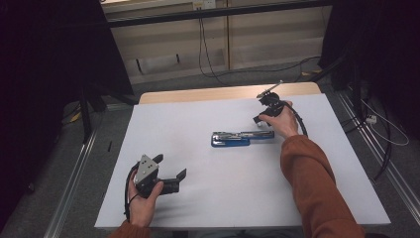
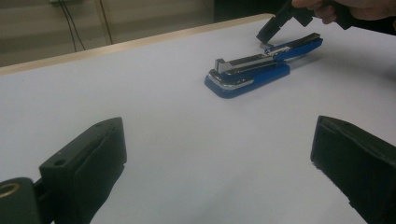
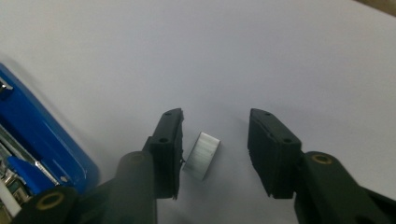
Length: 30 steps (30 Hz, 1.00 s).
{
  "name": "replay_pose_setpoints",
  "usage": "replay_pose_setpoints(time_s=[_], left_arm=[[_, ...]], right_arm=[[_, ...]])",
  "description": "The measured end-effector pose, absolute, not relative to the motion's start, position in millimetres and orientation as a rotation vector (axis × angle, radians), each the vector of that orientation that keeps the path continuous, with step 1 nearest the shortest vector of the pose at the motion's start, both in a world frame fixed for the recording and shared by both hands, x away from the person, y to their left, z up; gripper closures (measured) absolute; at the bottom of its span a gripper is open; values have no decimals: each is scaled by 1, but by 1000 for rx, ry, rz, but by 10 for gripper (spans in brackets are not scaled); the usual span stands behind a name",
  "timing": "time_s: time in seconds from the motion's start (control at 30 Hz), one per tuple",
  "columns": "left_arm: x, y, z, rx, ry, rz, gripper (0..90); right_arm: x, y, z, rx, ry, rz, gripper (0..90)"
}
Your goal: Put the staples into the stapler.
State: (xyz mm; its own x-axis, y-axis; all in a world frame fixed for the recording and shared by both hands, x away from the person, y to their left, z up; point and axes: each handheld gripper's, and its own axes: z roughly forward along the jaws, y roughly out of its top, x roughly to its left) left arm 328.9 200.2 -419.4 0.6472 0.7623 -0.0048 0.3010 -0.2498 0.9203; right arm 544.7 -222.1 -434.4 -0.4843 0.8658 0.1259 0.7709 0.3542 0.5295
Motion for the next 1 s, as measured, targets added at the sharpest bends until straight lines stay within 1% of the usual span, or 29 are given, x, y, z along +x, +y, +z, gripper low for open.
replay_pose_setpoints(time_s=[0.3, 0.37, 0.87, 1.0], left_arm=[[329, 200, -420, 1833, 852, 551, 35], [329, 200, -420, 1833, 851, 551, 35], [329, 199, -420, 1834, 851, 544, 35], [330, 200, -420, 1833, 852, 544, 35]], right_arm=[[540, -217, -433, 1486, 2467, 747, 675], [540, -216, -433, 1492, 2468, 741, 676], [537, -216, -439, 1449, 2483, 723, 784], [536, -216, -439, 1437, 2484, 719, 790]])
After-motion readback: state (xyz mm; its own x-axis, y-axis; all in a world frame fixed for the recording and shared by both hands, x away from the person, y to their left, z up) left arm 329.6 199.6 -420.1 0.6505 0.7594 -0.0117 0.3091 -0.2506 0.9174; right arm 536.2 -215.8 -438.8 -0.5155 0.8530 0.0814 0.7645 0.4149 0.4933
